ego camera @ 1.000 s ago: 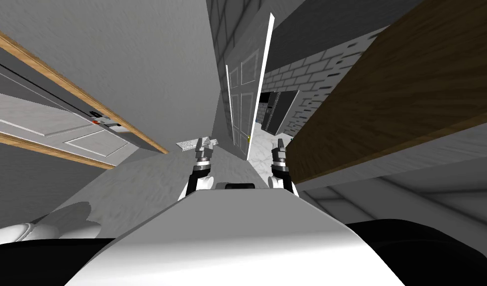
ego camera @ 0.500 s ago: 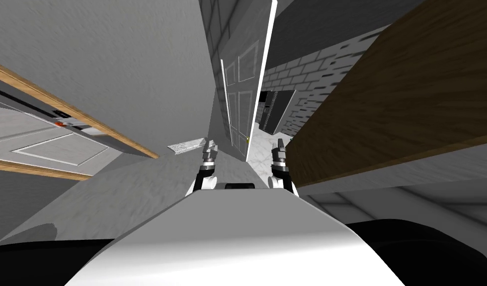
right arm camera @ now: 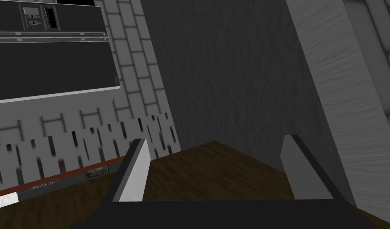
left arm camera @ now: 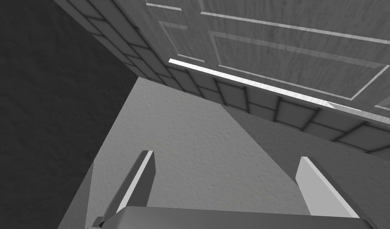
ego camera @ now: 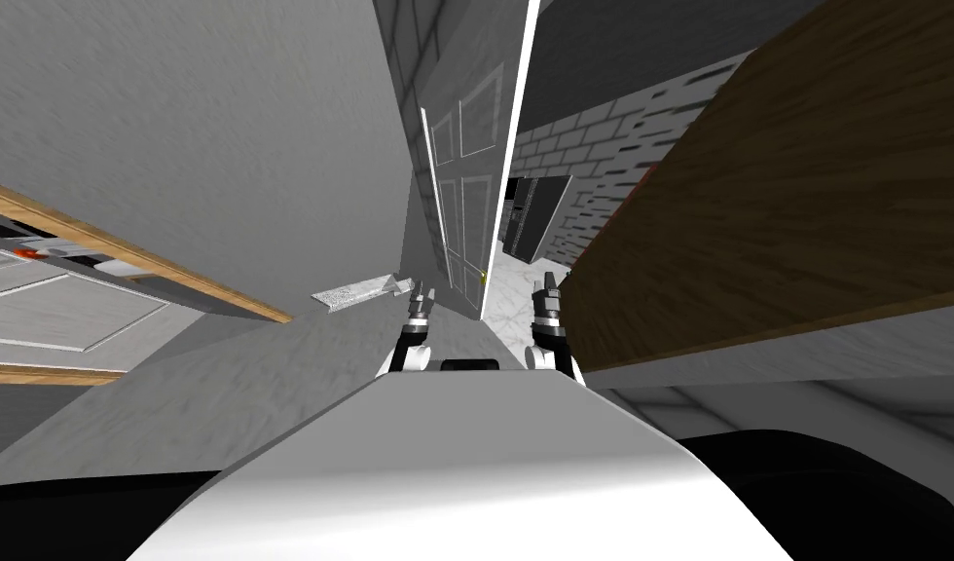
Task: Push the door open
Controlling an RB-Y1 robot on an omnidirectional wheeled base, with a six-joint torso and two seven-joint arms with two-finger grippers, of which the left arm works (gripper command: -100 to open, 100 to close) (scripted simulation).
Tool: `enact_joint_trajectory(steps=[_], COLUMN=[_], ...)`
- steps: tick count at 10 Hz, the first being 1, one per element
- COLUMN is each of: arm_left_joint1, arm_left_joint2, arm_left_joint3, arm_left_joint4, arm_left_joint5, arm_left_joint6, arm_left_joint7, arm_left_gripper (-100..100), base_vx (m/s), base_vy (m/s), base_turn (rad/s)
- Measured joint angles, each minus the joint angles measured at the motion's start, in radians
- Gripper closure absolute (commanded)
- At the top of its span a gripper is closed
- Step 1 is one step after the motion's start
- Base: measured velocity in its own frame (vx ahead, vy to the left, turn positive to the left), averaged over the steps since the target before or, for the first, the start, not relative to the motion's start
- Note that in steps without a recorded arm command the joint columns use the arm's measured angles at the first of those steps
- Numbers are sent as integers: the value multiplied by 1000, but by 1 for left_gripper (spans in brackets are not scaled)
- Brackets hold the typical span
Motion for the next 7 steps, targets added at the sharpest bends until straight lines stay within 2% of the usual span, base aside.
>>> enact_joint_trajectory(steps=[3,5,7], arm_left_joint1=[-28,-45,-59], arm_left_joint2=[6,16,14], arm_left_joint3=[-23,-35,-57], arm_left_joint4=[82,127,182], arm_left_joint5=[-7,-9,-16], arm_left_joint6=[-24,-31,-50], arm_left_joint7=[0,4,-1], arm_left_gripper=[-100,-100,-100], base_vx=[93,99,97], base_vy=[40,44,49], base_turn=[-116,-92,-111])
